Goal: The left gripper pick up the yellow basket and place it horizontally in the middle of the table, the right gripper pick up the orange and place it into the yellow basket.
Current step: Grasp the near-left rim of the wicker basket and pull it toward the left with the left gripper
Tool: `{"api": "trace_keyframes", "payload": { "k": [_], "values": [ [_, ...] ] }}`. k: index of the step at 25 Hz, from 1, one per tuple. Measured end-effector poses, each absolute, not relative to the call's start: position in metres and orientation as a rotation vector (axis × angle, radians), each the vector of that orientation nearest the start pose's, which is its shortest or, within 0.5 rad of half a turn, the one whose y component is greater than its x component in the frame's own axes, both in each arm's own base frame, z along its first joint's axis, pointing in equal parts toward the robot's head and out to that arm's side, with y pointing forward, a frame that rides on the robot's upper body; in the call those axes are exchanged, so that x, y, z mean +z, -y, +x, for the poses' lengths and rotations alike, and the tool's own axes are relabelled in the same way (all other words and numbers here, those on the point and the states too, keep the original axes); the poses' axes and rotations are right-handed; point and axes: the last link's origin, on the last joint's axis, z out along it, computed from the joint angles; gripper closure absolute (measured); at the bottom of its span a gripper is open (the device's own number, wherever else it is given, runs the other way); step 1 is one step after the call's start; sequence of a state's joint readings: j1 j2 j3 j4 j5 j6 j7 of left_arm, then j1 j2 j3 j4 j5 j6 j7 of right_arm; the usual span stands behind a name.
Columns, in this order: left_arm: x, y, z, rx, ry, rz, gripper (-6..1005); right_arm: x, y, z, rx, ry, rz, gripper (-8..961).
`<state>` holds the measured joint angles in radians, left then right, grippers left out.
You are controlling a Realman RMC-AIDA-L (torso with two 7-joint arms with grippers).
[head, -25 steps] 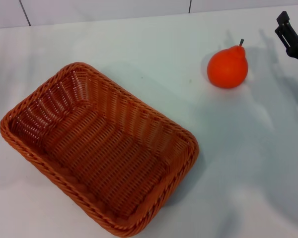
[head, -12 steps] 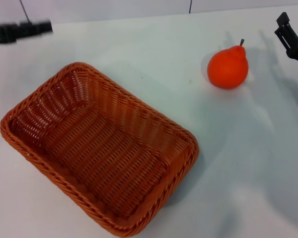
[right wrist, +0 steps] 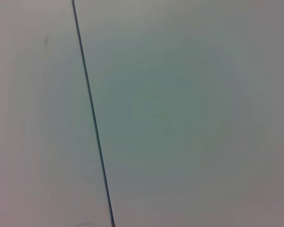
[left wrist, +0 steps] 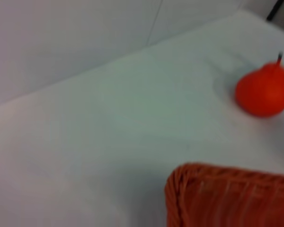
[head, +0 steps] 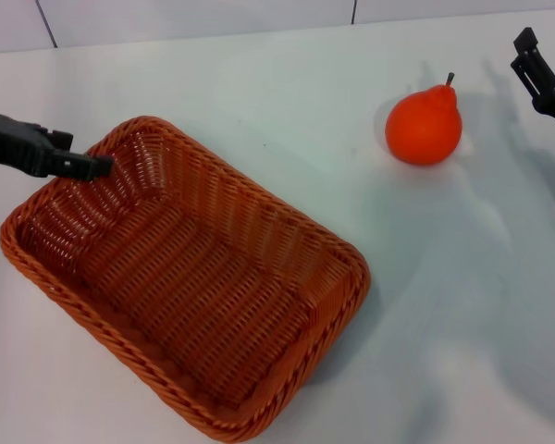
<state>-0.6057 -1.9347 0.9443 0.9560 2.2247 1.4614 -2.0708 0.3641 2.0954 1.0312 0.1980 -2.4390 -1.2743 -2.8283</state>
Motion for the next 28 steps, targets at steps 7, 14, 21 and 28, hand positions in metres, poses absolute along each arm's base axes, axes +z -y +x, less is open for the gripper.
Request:
{"api": "trace_keyframes", "payload": {
  "k": [7,14,21,28],
  "values": [
    [0.056,-0.383,-0.251,0.016,0.955,-2.601,199,-0.004,-0.312,0.328,-1.537,1.616,-0.697,4],
    [0.044,-0.380,-0.255,0.065,0.956,-2.592,219,-0.004,-0.312,0.329,-1.540,1.618,-0.704,5],
    [0.042,-0.378,-0.258,0.068,0.963,-2.582,240,-0.003,-0.312,0.330,-1.544,1.620,-0.704,5],
    [0.042,-0.375,-0.261,0.104,0.958,-2.587,334,-0.003,-0.312,0.331,-1.547,1.620,-0.707,5]
  ]
}}
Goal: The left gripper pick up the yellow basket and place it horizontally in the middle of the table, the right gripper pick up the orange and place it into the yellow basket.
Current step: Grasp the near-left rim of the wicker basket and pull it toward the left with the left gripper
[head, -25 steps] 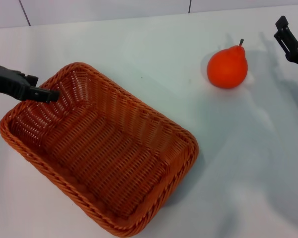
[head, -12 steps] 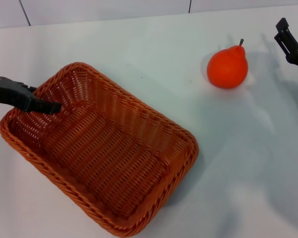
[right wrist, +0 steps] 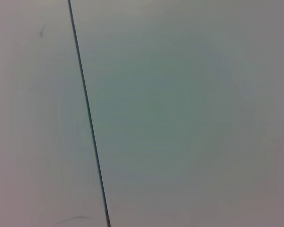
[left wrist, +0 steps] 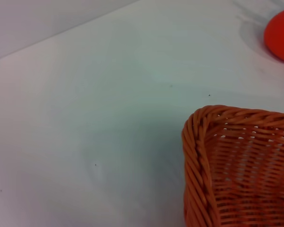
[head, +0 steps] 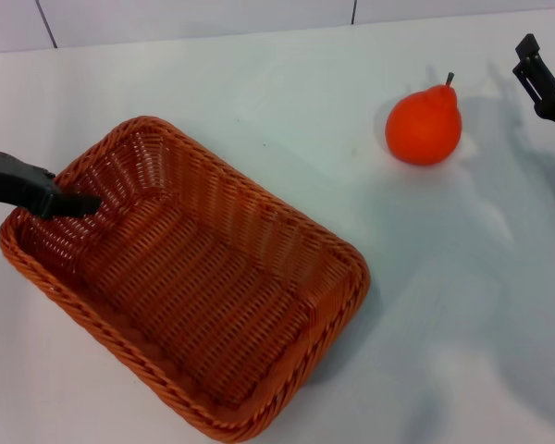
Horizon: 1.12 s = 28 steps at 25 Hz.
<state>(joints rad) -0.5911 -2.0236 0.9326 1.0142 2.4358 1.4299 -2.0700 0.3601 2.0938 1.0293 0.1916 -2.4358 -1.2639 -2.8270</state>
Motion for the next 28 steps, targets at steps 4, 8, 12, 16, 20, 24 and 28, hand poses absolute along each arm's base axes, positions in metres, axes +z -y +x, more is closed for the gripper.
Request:
{"api": "trace_keyframes", "payload": {
  "k": [4,8,12,16,20,24,28],
  "values": [
    [0.0437,-0.3749,-0.2612,0.098,0.952,-2.573,584,-0.0032,-0.3118,0.3310,-1.548,1.621,-0.708,5],
    [0.0448,-0.3749,-0.2615,0.095,0.955,-2.564,738,-0.0035,-0.3119,0.3309,-1.548,1.621,-0.710,5],
    [0.0443,-0.3743,-0.2616,0.096,0.965,-2.564,780,-0.0036,-0.3120,0.3307,-1.547,1.621,-0.710,5],
    [0.0442,-0.3743,-0.2633,0.116,0.994,-2.546,823,-0.0034,-0.3125,0.3305,-1.547,1.620,-0.709,5],
    [0.0440,-0.3750,-0.2617,0.127,1.082,-2.515,844,-0.0037,-0.3128,0.3310,-1.549,1.623,-0.713,5],
    [0.0461,-0.3759,-0.2613,0.102,1.235,-2.445,844,-0.0037,-0.3141,0.3311,-1.548,1.627,-0.715,5],
    [0.0497,-0.3745,-0.2583,0.058,1.348,-2.400,843,-0.0045,-0.3154,0.3311,-1.547,1.633,-0.721,6]
  ]
}}
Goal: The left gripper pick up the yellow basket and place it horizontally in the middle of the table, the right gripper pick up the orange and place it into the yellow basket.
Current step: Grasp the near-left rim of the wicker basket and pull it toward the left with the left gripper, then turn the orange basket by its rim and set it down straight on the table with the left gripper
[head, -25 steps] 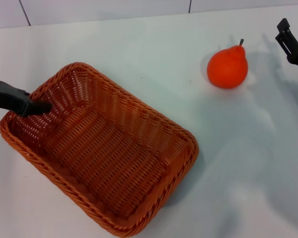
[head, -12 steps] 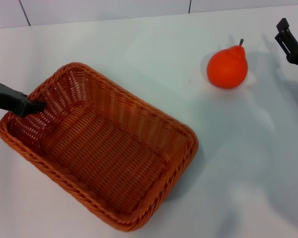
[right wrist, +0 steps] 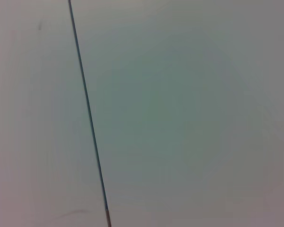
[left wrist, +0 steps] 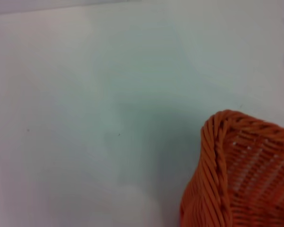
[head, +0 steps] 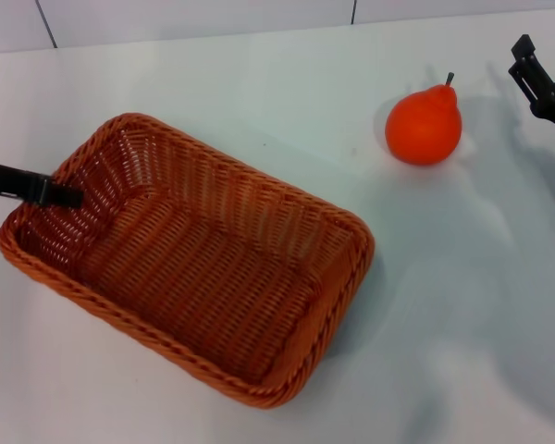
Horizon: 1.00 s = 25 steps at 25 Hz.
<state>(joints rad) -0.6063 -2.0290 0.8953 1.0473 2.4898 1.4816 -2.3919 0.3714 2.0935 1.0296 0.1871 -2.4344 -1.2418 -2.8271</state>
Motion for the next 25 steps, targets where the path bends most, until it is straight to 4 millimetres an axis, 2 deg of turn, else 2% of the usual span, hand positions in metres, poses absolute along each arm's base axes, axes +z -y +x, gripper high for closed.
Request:
{"api": "trace_keyframes", "payload": {
  "k": [8,12,14,20,25],
  "values": [
    [0.051,-0.376,-0.251,-0.080,1.545,-2.290,843,-0.005,-0.320,0.332,-1.550,1.645,-0.740,6],
    [0.047,-0.376,-0.249,-0.095,1.554,-2.284,844,-0.005,-0.320,0.332,-1.552,1.644,-0.741,6],
    [0.042,-0.376,-0.249,-0.173,1.592,-2.247,844,-0.005,-0.320,0.332,-1.552,1.644,-0.742,6],
    [0.050,-0.374,-0.251,-0.317,1.621,-2.147,844,-0.006,-0.323,0.335,-1.562,1.646,-0.770,6],
    [0.051,-0.374,-0.258,-0.369,1.648,-2.083,843,-0.006,-0.326,0.333,-1.561,1.648,-0.771,6]
  ]
}}
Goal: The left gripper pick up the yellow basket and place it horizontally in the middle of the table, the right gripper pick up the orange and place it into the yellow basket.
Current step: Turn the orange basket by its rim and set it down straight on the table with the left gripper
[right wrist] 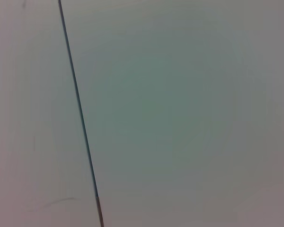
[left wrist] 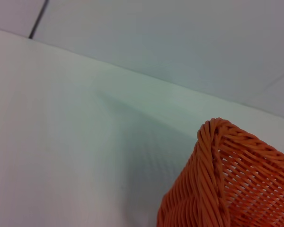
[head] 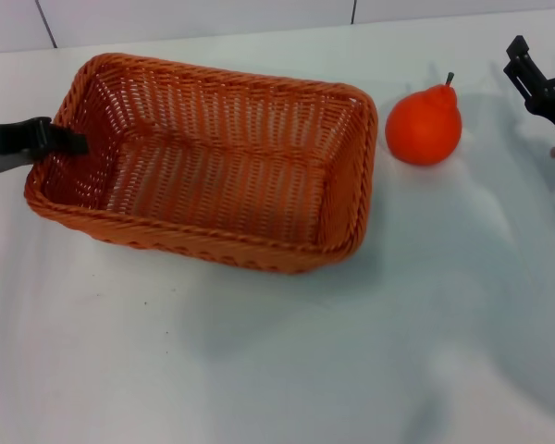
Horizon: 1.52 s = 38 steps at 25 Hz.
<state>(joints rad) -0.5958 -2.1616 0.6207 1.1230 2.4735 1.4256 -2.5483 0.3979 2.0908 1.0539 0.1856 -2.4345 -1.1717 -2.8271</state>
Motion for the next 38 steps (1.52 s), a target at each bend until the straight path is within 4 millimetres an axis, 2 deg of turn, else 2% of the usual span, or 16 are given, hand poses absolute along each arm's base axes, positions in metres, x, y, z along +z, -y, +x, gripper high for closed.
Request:
{"api": "trace_keyframes", "payload": {
  "k": [10,18,25,38],
  "values": [
    [0.038,-0.374,-0.276,-0.479,1.725,-1.967,843,-0.006,-0.329,0.334,-1.566,1.649,-0.790,6],
    [0.023,-0.376,-0.288,-0.498,1.771,-1.903,843,-0.005,-0.331,0.336,-1.574,1.644,-0.800,7],
    [0.025,-0.377,-0.294,-0.502,1.763,-1.860,844,-0.005,-0.332,0.335,-1.573,1.644,-0.800,7],
    [0.032,-0.380,-0.291,-0.518,1.733,-1.855,846,-0.007,-0.335,0.334,-1.569,1.655,-0.812,7]
  ]
}}
